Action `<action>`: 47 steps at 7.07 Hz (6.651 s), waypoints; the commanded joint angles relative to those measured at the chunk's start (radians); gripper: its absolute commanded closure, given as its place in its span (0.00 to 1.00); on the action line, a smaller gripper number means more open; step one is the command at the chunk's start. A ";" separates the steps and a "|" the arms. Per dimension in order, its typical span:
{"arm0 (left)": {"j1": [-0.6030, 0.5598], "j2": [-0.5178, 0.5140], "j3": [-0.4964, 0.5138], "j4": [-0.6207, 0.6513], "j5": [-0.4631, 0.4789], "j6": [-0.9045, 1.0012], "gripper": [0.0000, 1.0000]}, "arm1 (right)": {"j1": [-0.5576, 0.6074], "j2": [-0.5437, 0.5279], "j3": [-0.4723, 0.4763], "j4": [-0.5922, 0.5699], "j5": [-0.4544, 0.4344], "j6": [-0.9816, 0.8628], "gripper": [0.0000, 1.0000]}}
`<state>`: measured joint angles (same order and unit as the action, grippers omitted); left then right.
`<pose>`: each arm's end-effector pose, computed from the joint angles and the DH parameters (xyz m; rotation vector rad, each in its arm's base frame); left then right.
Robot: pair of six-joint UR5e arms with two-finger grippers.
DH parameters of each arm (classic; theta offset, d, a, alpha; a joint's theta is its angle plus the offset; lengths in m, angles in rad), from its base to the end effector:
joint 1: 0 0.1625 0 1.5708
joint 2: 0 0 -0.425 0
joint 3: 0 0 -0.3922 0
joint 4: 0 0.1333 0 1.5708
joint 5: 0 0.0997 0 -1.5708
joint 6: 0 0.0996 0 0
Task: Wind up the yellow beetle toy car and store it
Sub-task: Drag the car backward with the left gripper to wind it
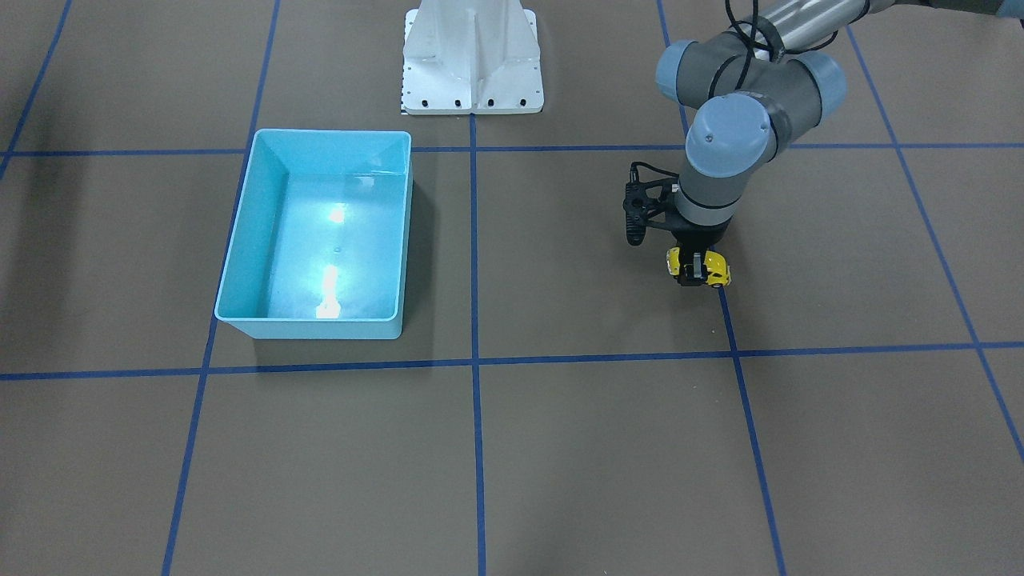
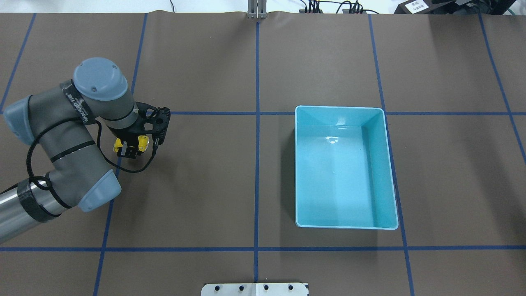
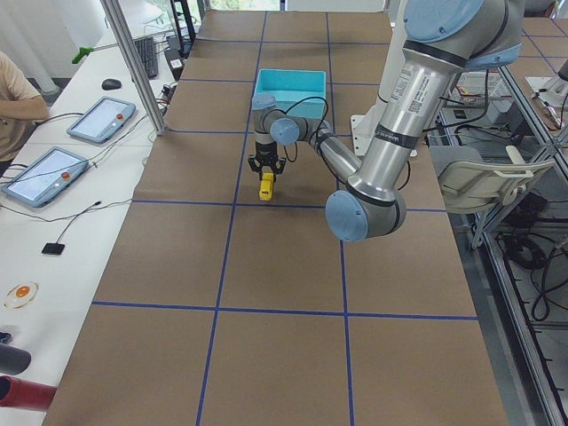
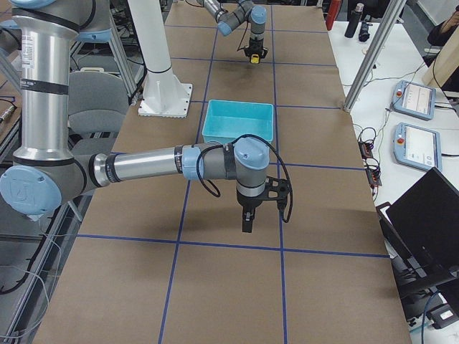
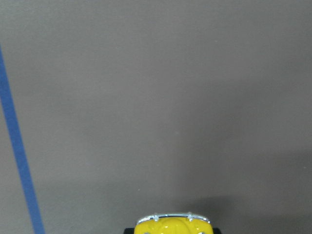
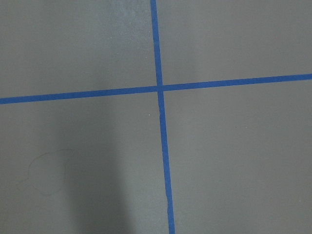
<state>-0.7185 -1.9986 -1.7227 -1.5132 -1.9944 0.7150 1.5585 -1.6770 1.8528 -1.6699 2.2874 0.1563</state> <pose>0.4181 -0.4883 0.3633 0.5444 0.5035 1.6144 0.0624 -0.4471 0.5838 0.0128 -0.7202 0.1102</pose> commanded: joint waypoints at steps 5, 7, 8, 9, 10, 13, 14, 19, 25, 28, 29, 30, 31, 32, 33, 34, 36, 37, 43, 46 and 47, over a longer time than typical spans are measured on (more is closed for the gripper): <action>-0.018 0.041 0.018 -0.093 -0.050 -0.015 1.00 | -0.001 -0.004 -0.010 -0.001 0.006 0.009 0.00; -0.018 0.063 0.028 -0.139 -0.050 -0.080 1.00 | -0.001 -0.006 -0.010 0.002 0.006 0.011 0.00; -0.018 0.064 0.034 -0.142 -0.050 -0.080 1.00 | 0.000 -0.004 -0.010 0.006 0.006 0.012 0.00; -0.018 0.064 0.040 -0.143 -0.047 -0.081 1.00 | -0.001 -0.001 -0.023 0.009 0.006 0.012 0.00; -0.018 0.063 0.057 -0.177 -0.022 -0.083 1.00 | -0.001 -0.001 -0.026 0.010 0.010 0.014 0.00; -0.013 0.063 0.066 -0.180 -0.021 -0.083 1.00 | -0.001 -0.001 -0.026 0.010 0.010 0.014 0.00; -0.013 0.063 0.066 -0.182 -0.021 -0.083 1.00 | -0.001 -0.001 -0.027 0.010 0.010 0.014 0.00; -0.015 0.110 0.064 -0.238 -0.021 -0.080 1.00 | -0.001 0.016 -0.064 0.013 0.004 0.014 0.00; -0.022 0.170 0.057 -0.300 -0.027 -0.074 1.00 | -0.003 0.016 -0.056 0.009 0.029 0.009 0.00; -0.035 0.196 0.057 -0.334 -0.032 -0.072 1.00 | -0.003 0.016 -0.060 0.012 0.033 0.011 0.00; -0.039 0.208 0.057 -0.353 -0.032 -0.072 1.00 | -0.003 0.016 -0.058 0.010 0.033 0.011 0.00; -0.047 0.215 0.057 -0.358 -0.034 -0.071 1.00 | -0.003 0.016 -0.058 0.010 0.033 0.011 0.00; -0.048 0.225 0.060 -0.381 -0.034 -0.071 1.00 | -0.003 0.016 -0.058 0.012 0.033 0.011 0.00; -0.048 0.233 0.061 -0.393 -0.034 -0.071 1.00 | -0.003 0.016 -0.056 0.010 0.033 0.011 0.00; -0.048 0.236 0.061 -0.395 -0.034 -0.071 1.00 | -0.003 0.016 -0.056 0.010 0.033 0.011 0.00; -0.050 0.242 0.063 -0.407 -0.034 -0.071 1.00 | -0.003 0.016 -0.056 0.010 0.033 0.011 0.00; -0.055 0.244 0.063 -0.409 -0.035 -0.069 1.00 | -0.003 0.016 -0.058 0.012 0.033 0.011 0.00; -0.055 0.253 0.064 -0.421 -0.043 -0.069 1.00 | -0.003 0.016 -0.060 0.012 0.033 0.011 0.00; -0.085 0.290 0.072 -0.466 -0.073 -0.042 1.00 | -0.003 0.016 -0.061 0.013 0.033 0.012 0.00; -0.087 0.296 0.075 -0.466 -0.078 -0.045 0.97 | -0.003 0.016 -0.063 0.012 0.033 0.012 0.00; -0.087 0.294 0.084 -0.466 -0.080 -0.042 0.01 | -0.003 0.016 -0.063 0.013 0.033 0.012 0.00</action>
<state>-0.8049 -1.7039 -1.6458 -1.9787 -2.0727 0.6724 1.5555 -1.6613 1.7907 -1.6575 2.3209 0.1687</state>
